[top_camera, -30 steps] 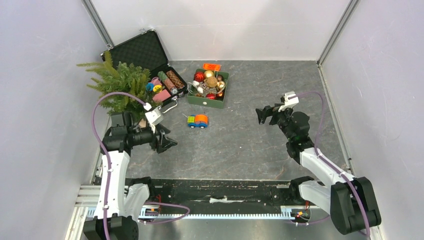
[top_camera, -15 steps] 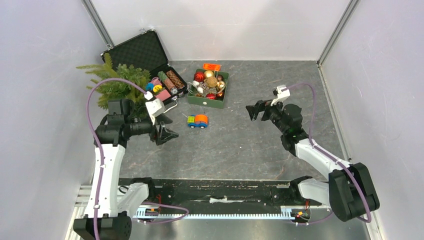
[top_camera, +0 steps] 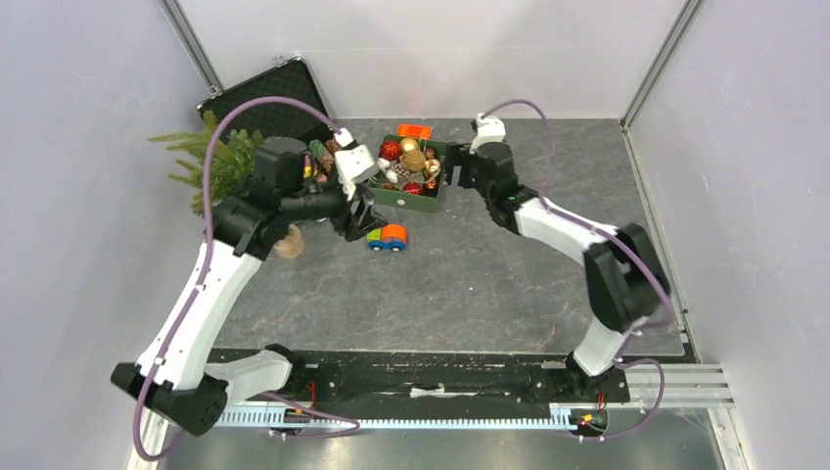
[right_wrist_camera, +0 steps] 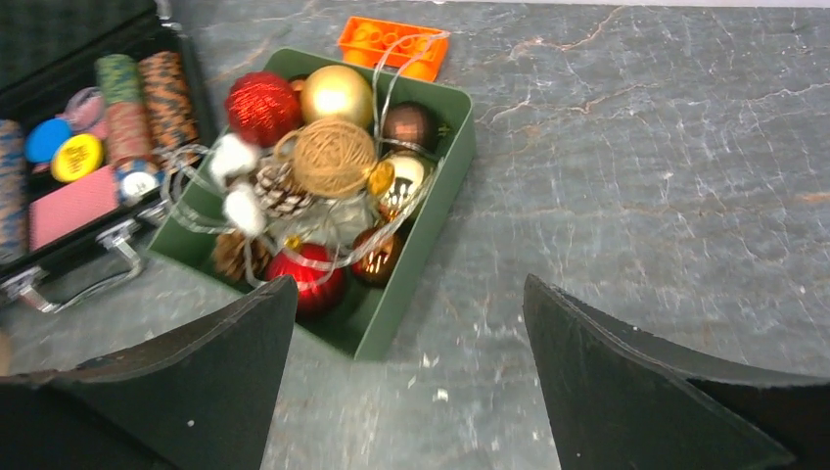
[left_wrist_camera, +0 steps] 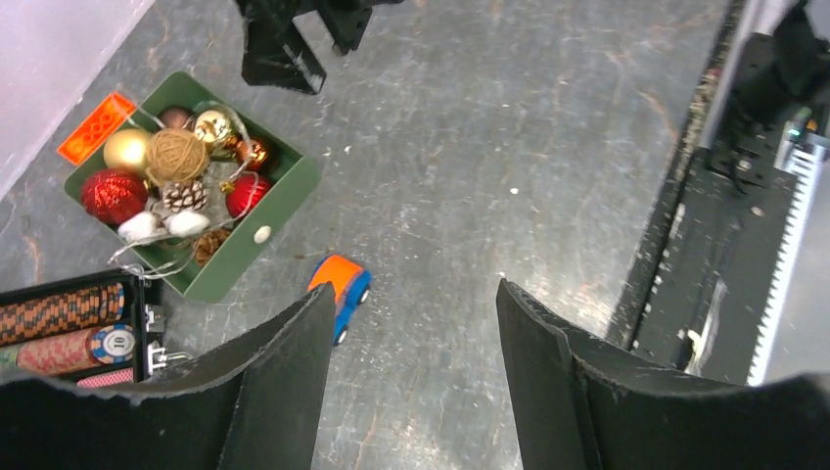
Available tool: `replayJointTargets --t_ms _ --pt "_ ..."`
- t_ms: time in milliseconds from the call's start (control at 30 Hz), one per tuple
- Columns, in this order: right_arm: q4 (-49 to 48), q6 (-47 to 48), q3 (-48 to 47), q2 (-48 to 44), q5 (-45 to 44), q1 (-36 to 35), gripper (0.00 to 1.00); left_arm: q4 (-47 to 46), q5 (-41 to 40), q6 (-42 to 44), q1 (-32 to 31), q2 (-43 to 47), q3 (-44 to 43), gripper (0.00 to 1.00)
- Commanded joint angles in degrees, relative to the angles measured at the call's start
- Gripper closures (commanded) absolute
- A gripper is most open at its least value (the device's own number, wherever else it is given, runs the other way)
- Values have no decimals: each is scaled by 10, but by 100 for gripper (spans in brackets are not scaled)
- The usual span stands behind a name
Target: Decorate the small christmas tree
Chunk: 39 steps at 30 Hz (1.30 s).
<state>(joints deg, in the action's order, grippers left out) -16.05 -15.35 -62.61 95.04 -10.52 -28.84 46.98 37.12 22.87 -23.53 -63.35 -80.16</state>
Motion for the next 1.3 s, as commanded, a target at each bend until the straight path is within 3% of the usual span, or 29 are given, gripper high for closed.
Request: replayJointTargets --t_ms 0,233,433,800,1000,1267 --pt "86 2 -128 116 -92 -16 14 -56 -144 -63 -48 -68 -31 33" --pt "151 21 -251 250 -76 -25 28 -93 -237 -69 -66 -175 -76 35" --pt "128 33 -197 245 -60 -25 46 -115 -312 -52 -66 -245 -81 35" --pt "130 62 -144 213 4 -2 85 -116 -322 -67 -66 -301 -87 36" --pt "113 126 -50 137 49 3 93 -98 -259 5 -80 -316 -61 33" --pt "68 123 78 40 62 3 93 -79 -284 79 -101 -381 -52 34"
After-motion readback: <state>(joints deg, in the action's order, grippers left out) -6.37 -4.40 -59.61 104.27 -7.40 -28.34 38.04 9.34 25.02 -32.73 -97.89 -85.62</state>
